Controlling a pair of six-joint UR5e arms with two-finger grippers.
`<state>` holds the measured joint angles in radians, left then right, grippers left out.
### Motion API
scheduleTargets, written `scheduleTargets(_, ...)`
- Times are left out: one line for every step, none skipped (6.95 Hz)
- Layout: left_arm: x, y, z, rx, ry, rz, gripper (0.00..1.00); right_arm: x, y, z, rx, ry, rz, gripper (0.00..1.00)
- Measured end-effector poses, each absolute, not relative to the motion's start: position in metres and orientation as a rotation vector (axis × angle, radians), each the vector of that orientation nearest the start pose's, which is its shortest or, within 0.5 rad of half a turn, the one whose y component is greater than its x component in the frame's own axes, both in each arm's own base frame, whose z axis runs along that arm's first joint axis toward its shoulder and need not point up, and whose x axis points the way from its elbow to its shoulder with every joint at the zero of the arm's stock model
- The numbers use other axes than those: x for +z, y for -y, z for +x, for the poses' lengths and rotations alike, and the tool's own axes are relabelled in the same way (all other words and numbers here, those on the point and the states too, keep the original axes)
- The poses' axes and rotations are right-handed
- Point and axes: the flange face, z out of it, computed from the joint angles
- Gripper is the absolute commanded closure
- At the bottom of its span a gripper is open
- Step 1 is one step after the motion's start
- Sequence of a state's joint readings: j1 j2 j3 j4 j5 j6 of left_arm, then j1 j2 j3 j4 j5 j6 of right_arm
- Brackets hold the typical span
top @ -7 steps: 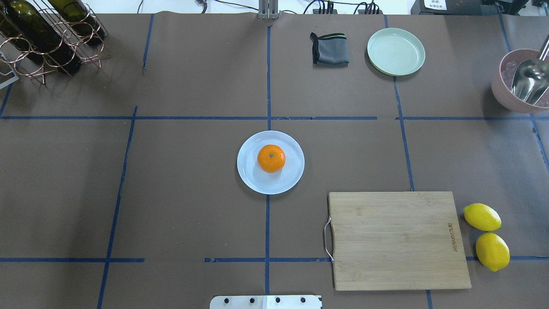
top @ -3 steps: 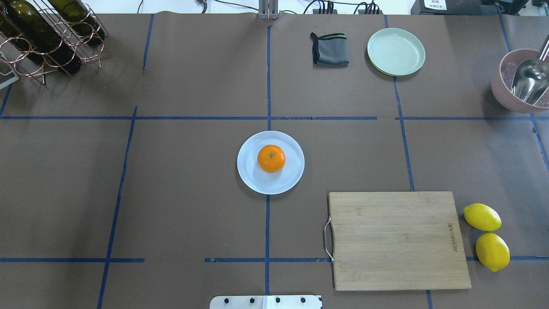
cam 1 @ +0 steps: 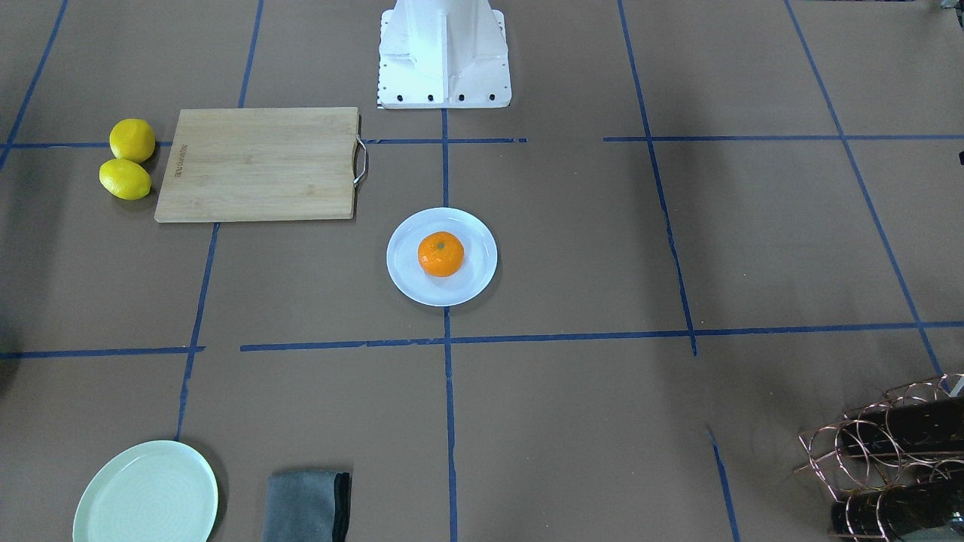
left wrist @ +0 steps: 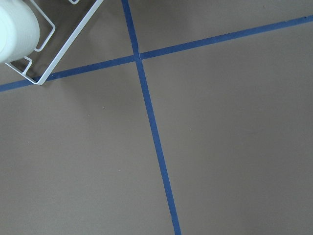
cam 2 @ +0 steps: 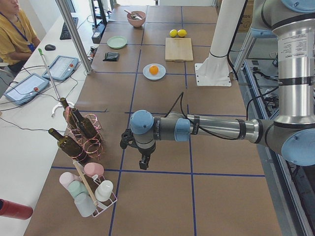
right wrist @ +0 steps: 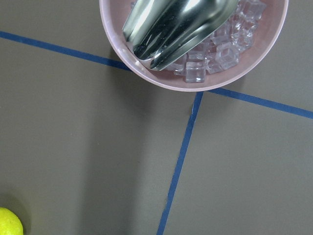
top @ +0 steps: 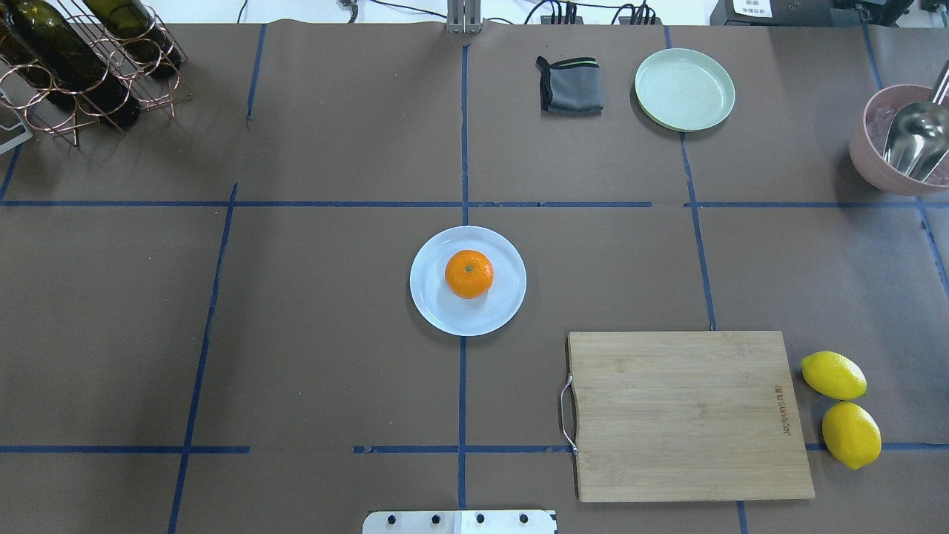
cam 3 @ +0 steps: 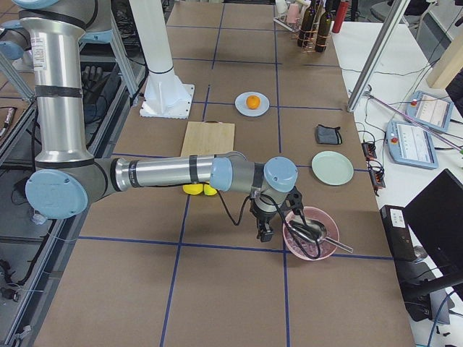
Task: Pick orange to plate
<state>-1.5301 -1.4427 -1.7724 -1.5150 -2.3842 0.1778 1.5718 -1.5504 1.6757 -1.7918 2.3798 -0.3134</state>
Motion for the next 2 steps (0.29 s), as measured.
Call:
scheduleTargets(0.622,0.44,-0.049,0.2,-0.813,0.074,0.0,0.617,0.489,0.067,-0.252,0.808,0.043,0.0)
scheduleTargets(0.622,0.439,-0.06,0.175,-0.812,0.083,0.0,0.617,0.489,0.069,-0.253,0.799,0.047,0.0)
